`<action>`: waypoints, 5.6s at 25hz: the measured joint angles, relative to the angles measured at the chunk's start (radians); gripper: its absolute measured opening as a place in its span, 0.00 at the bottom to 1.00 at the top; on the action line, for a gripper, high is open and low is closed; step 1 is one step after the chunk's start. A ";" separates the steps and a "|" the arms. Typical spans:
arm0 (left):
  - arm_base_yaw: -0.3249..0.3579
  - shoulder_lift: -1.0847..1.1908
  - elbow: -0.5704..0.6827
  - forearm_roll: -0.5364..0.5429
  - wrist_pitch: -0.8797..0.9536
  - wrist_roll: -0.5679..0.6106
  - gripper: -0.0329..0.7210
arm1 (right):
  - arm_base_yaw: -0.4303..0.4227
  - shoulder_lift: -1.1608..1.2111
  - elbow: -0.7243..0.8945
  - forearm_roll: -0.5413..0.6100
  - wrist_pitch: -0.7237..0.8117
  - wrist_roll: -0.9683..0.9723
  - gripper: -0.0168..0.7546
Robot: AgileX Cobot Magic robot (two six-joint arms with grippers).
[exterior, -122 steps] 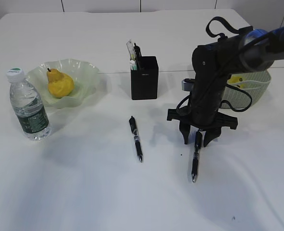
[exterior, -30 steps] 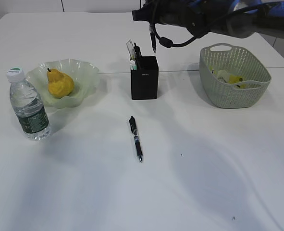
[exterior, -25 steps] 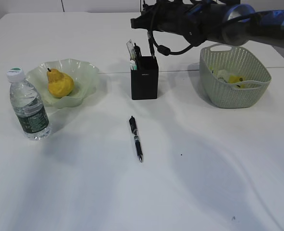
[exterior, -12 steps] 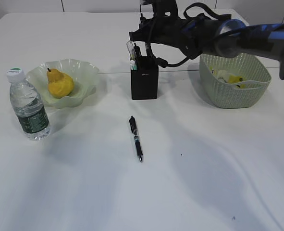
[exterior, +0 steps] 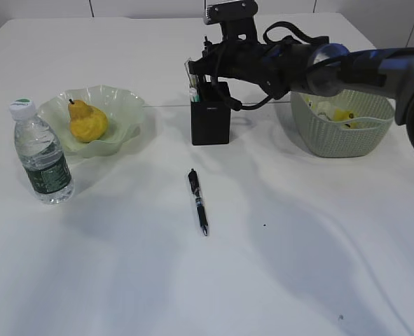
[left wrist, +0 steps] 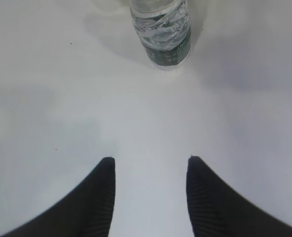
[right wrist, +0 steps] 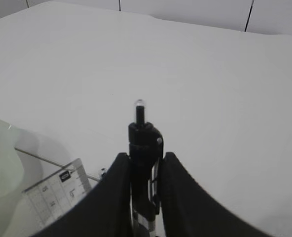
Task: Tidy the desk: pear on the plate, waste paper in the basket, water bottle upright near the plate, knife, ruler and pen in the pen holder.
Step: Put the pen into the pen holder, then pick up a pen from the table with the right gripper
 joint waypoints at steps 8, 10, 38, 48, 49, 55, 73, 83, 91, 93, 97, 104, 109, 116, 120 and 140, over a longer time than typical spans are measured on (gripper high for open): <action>0.000 0.000 0.000 0.000 0.000 0.000 0.48 | 0.000 0.012 0.000 0.000 0.000 0.050 0.25; 0.000 0.000 0.000 0.000 0.000 0.000 0.48 | 0.000 0.012 0.000 0.000 0.006 0.051 0.25; 0.000 0.000 0.000 0.000 0.000 0.000 0.48 | 0.000 -0.097 0.000 -0.028 0.229 0.092 0.45; 0.000 0.000 0.000 -0.002 0.000 0.000 0.48 | 0.000 -0.214 0.000 -0.071 0.463 -0.048 0.45; 0.000 0.000 0.000 -0.002 0.000 0.000 0.48 | 0.000 -0.223 0.000 -0.064 0.500 -0.093 0.45; 0.000 0.000 0.000 -0.004 0.000 0.000 0.48 | 0.000 -0.259 0.000 0.180 0.766 -0.426 0.45; 0.000 0.000 0.000 -0.048 0.079 0.000 0.48 | 0.000 -0.269 -0.001 0.735 1.270 -0.373 0.46; 0.000 0.000 0.000 -0.048 0.090 0.000 0.48 | 0.081 -0.220 -0.001 0.706 1.270 -0.241 0.46; 0.000 0.000 0.000 -0.048 0.103 0.000 0.48 | 0.126 -0.146 -0.001 0.652 1.270 -0.171 0.46; 0.000 0.000 0.000 -0.048 0.109 0.000 0.48 | 0.126 -0.143 -0.001 0.633 1.268 -0.167 0.46; 0.000 0.000 0.000 -0.050 0.111 0.000 0.48 | 0.126 -0.143 -0.001 0.608 1.225 -0.161 0.46; 0.000 0.000 0.000 -0.050 0.111 0.000 0.48 | 0.126 -0.143 -0.001 0.583 1.150 -0.159 0.46; 0.000 0.000 0.000 -0.050 0.111 0.000 0.48 | 0.126 -0.143 -0.001 0.566 1.117 -0.157 0.46; 0.000 0.000 0.000 -0.050 0.111 0.000 0.48 | 0.126 -0.119 -0.001 0.557 1.101 -0.157 0.46; 0.000 0.000 0.000 -0.050 0.111 0.000 0.48 | 0.126 -0.105 -0.001 0.556 1.106 -0.157 0.46; 0.000 0.000 0.000 -0.050 0.113 0.000 0.48 | 0.158 -0.074 -0.001 0.522 1.051 -0.156 0.46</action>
